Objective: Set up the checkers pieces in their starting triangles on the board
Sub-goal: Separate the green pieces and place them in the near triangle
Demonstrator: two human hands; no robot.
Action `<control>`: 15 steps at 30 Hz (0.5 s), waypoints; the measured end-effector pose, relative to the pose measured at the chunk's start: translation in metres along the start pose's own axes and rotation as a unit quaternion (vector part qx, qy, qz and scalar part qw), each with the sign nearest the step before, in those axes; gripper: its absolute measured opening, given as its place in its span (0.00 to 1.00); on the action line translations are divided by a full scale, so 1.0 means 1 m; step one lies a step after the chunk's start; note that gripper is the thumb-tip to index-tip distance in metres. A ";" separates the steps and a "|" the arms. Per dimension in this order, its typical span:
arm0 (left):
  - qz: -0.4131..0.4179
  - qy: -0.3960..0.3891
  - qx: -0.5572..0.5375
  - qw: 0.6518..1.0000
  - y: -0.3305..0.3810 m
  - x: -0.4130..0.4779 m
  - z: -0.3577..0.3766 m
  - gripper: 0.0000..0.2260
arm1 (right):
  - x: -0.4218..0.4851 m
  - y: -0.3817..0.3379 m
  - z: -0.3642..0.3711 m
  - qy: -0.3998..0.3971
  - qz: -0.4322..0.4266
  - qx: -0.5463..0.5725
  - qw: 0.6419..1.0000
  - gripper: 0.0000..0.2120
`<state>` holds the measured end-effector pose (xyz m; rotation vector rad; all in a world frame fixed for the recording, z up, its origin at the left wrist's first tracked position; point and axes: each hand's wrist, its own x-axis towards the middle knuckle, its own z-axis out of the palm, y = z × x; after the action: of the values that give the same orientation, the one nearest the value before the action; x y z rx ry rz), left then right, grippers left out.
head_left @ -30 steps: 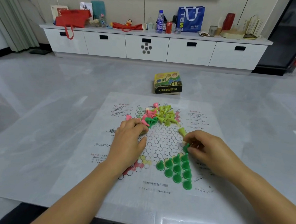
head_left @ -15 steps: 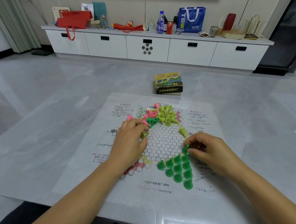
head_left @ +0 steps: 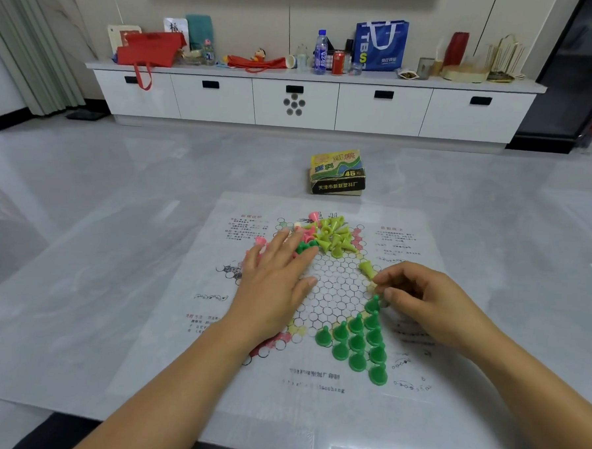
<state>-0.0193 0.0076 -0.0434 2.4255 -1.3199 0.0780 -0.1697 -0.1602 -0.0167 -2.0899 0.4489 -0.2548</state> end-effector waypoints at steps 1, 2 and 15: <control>-0.003 -0.016 0.012 1.000 -0.001 0.001 0.001 0.21 | 0.000 0.000 0.000 0.003 0.001 0.007 1.000 0.07; -0.005 -0.027 0.019 0.999 -0.001 0.001 0.001 0.21 | 0.000 0.000 -0.001 0.006 0.003 0.009 1.000 0.07; 0.044 0.083 0.040 0.995 -0.001 -0.004 0.000 0.11 | -0.002 0.004 -0.004 0.013 0.016 0.006 1.000 0.04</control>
<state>-0.0201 0.0111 -0.0448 2.3674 -1.3699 0.3559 -0.1742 -0.1641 -0.0179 -2.0686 0.4961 -0.2657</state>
